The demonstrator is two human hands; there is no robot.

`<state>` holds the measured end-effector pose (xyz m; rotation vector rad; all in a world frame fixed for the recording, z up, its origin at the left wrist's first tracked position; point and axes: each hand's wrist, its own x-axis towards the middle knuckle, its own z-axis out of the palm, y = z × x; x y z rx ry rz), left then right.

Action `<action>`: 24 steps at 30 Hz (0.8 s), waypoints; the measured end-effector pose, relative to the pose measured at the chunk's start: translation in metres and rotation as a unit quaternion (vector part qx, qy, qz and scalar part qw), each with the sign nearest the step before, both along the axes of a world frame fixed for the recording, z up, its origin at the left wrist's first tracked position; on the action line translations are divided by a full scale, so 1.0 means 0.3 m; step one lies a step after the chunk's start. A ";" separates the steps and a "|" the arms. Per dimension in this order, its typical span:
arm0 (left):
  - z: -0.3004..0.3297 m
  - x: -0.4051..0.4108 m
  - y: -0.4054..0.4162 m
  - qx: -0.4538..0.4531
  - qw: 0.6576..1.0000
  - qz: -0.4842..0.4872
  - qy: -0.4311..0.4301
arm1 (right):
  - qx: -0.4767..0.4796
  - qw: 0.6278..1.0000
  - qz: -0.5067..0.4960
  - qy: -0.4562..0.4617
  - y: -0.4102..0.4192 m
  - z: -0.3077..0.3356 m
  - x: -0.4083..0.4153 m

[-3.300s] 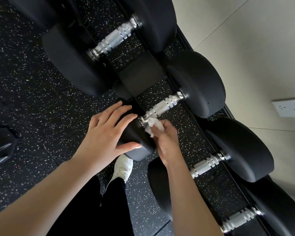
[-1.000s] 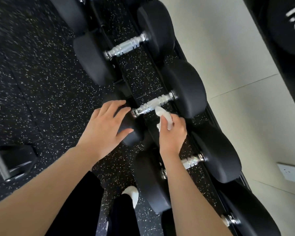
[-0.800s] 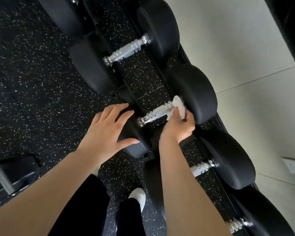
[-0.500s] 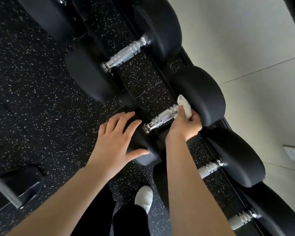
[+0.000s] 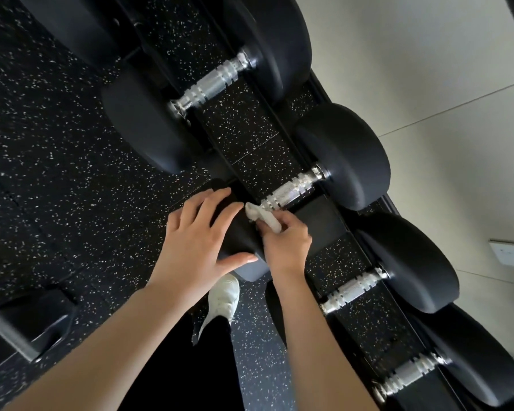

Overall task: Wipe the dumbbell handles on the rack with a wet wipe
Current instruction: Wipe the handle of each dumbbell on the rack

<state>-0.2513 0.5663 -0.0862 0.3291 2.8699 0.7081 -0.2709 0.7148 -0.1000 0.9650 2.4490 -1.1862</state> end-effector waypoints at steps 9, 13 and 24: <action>-0.003 0.008 0.004 -0.007 1.000 -0.003 -0.018 | -0.184 0.964 -0.192 -0.006 0.037 -0.029 -0.002; -0.003 0.011 0.004 -0.009 1.000 -0.002 -0.019 | -0.220 0.941 -0.252 0.039 0.065 -0.021 -0.032; -0.009 0.016 0.007 -0.005 1.000 0.002 -0.021 | -0.327 0.857 -0.370 0.145 0.134 0.033 -0.170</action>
